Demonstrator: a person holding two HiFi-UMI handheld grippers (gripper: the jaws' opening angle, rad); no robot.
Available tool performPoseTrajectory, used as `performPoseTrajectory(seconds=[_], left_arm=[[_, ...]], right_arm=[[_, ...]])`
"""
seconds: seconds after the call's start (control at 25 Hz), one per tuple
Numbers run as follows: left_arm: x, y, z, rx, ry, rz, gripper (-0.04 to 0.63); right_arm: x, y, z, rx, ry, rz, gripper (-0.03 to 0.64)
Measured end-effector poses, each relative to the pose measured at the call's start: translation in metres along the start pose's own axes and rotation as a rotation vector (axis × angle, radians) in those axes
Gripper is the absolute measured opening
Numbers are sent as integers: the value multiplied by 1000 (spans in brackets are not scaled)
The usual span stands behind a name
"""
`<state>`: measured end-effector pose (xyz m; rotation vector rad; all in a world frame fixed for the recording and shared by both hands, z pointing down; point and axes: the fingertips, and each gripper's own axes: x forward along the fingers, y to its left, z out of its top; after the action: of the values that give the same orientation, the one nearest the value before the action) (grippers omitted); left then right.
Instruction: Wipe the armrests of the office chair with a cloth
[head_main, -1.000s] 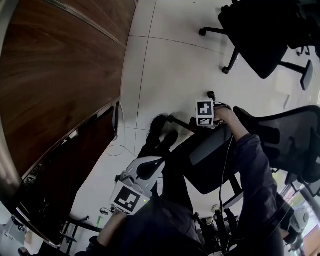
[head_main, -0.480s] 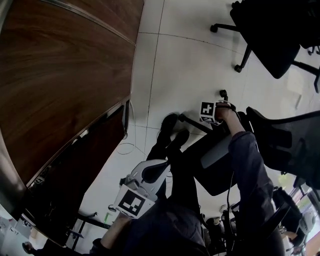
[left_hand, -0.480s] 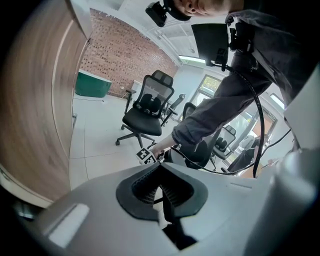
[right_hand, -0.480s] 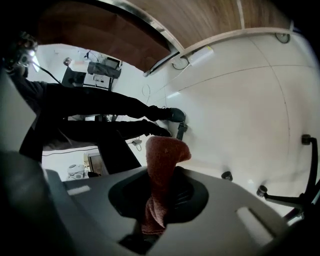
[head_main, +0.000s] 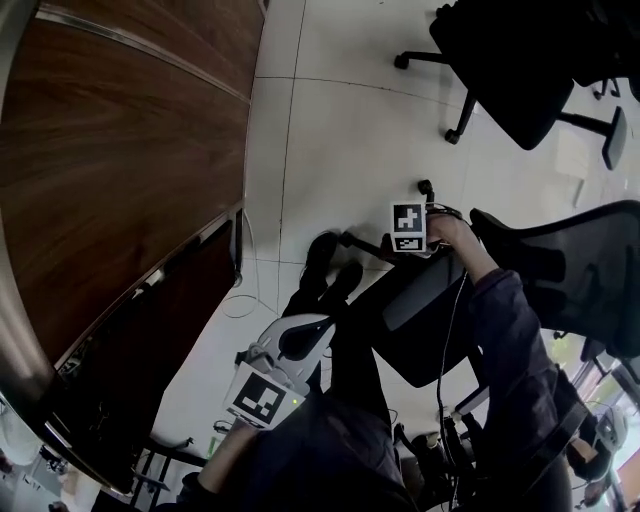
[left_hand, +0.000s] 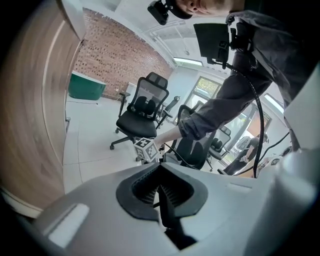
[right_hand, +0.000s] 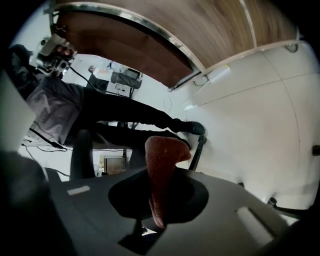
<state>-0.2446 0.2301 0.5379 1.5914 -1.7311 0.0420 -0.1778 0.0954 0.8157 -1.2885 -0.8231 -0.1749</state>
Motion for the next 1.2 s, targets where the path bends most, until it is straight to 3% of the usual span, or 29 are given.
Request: performPoseTrajectory(seconds=[0.16, 0.28, 0.68, 0.84, 0.96, 1.08, 1.2], left_arm=[[6, -7, 9, 18, -13, -24, 15], [7, -9, 5, 30, -10, -34, 17], [-1, -6, -12, 36, 49, -29, 15], [-8, 0, -22, 25, 55, -10, 15], [-11, -1, -25, 25, 41, -11, 15], [-12, -1, -9, 67, 9, -30, 15], [-11, -11, 12, 106, -8, -63, 15]], right_arm=[[-30, 36, 1, -30, -50, 68, 52], [-29, 47, -3, -24, -23, 114, 52], [40, -59, -28, 113, 202, -112, 54], [54, -75, -33, 117, 252, -164, 54], [48, -57, -30, 96, 230, -134, 52], [17, -31, -16, 74, 141, -108, 53], [-24, -2, 1, 36, 6, -168, 52]])
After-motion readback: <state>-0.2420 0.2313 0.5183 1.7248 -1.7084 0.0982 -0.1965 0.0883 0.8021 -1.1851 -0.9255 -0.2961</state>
